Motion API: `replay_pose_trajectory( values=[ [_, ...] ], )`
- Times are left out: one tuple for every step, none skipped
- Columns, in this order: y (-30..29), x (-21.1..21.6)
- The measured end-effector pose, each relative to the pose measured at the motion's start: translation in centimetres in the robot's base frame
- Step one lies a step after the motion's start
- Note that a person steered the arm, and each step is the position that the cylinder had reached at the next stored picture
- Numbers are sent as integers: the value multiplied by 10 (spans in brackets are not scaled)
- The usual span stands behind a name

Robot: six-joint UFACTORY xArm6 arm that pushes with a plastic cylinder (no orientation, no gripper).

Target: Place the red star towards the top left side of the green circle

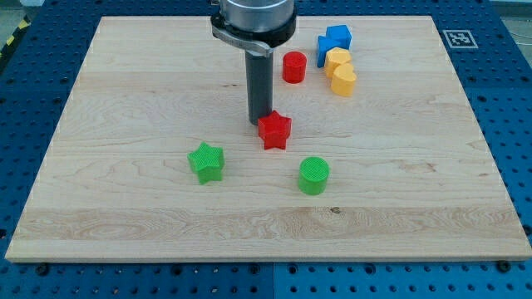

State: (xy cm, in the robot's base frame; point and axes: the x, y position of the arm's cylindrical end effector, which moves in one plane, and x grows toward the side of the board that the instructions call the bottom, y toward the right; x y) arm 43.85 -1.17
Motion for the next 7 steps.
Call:
replay_pose_trajectory(
  values=[
    [0,14],
    [0,21],
    [0,22],
    [0,22],
    [6,23],
    [17,24],
    [24,28]
  ],
)
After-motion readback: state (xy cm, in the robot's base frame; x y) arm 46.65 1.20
